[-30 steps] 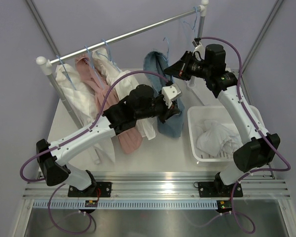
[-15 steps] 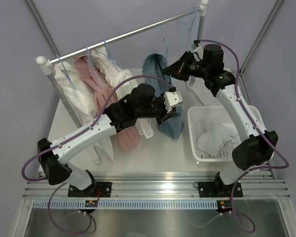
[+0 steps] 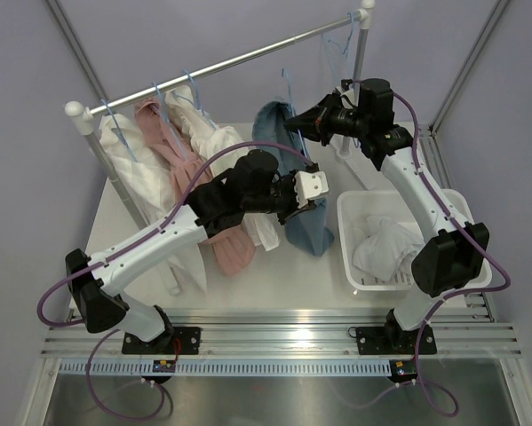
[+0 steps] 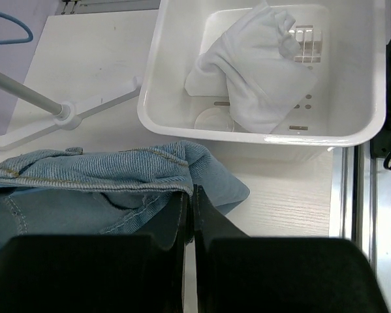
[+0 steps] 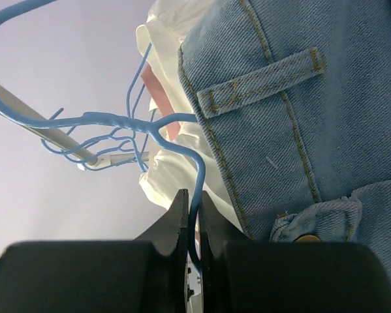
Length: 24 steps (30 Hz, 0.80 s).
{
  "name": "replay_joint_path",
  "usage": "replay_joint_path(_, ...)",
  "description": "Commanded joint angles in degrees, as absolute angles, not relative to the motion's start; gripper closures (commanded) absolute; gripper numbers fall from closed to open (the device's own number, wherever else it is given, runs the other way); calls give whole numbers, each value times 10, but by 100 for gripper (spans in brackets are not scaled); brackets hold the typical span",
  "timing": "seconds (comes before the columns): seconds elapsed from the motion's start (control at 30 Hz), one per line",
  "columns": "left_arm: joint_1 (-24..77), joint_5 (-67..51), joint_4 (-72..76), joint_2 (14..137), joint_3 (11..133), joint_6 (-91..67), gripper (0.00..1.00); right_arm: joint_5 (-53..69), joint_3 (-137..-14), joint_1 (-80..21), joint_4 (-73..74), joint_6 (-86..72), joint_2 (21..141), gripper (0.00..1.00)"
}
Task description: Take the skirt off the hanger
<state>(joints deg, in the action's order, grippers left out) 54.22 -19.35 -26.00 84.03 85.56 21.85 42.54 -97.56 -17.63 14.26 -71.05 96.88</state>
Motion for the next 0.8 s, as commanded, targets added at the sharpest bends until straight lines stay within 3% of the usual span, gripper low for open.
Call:
replay_joint_path(0.0,545,-222,-294,844,866,229,100,452,-991,-184,42,-815,947,100)
replay_joint_path(0.33,535,-217,-301,824,943,241,100,409,-1006,-186,184,-587,961,100)
replay_joint_path(0.77,533,-301,-252,858,943,176,100,340,-1056,-214,215,-518,994,100)
